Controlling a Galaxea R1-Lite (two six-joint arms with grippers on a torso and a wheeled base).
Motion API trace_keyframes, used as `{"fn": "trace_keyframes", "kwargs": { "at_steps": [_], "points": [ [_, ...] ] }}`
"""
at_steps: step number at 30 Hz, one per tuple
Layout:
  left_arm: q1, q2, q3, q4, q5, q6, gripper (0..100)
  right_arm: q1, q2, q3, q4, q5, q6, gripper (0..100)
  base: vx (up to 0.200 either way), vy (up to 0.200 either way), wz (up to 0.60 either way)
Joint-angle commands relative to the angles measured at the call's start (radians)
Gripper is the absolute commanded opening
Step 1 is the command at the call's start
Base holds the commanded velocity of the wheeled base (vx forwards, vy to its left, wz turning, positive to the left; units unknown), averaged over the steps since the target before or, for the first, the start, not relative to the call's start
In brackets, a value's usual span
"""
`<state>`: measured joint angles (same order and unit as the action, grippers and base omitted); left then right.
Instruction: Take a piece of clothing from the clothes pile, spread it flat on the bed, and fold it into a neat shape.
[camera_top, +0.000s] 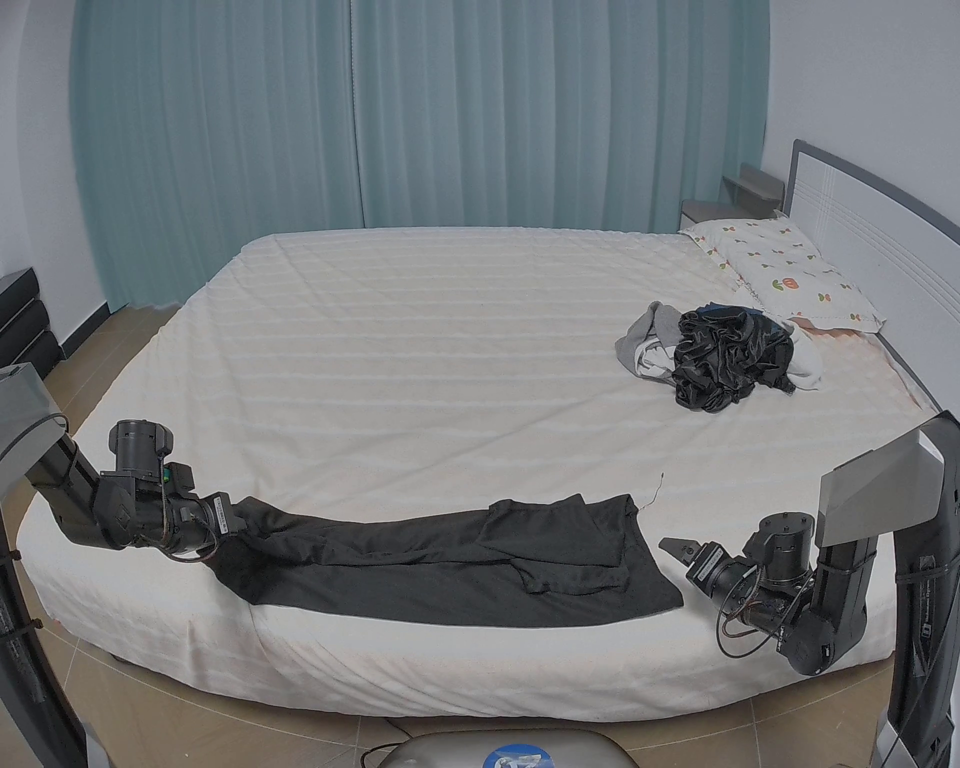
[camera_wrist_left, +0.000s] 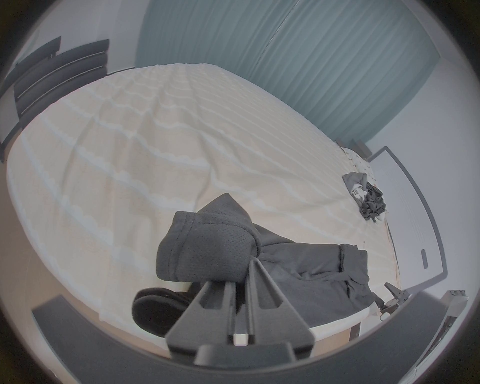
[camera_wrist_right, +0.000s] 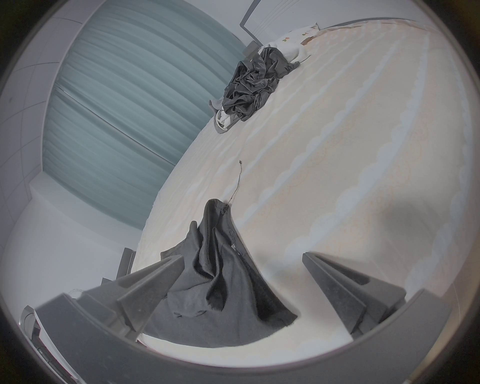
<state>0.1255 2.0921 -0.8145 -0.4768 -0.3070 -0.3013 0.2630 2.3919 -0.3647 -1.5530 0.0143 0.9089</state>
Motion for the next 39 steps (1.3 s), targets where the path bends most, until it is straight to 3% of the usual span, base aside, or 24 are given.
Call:
{"fn": "trace_keyframes", "kwargs": {
  "at_steps": [1,17,24,28,39],
  "points": [
    [-0.038,0.009,-0.034,0.0,0.002,-0.067,0,-0.007,0.0,-0.01,-0.013,0.001,0.002,100,0.0,0.0,0.0],
    [-0.17,-0.035,-0.061,0.02,0.025,-0.128,0,-0.022,-0.007,-0.011,-0.013,0.0,0.002,100,0.0,-0.2,0.0],
    [-0.273,-0.032,-0.18,0.185,0.095,-0.154,0,-0.024,-0.008,-0.011,-0.013,0.001,0.002,100,0.0,-0.2,0.0],
    [-0.346,-0.021,-0.296,0.297,0.121,-0.24,0,-0.022,-0.007,-0.011,-0.013,0.0,0.002,100,0.0,-0.2,0.0],
    [-0.466,0.083,-0.397,0.345,0.218,-0.254,0,-0.019,-0.002,-0.01,-0.013,0.0,-0.001,100,0.0,-0.2,0.0]
  ]
}}
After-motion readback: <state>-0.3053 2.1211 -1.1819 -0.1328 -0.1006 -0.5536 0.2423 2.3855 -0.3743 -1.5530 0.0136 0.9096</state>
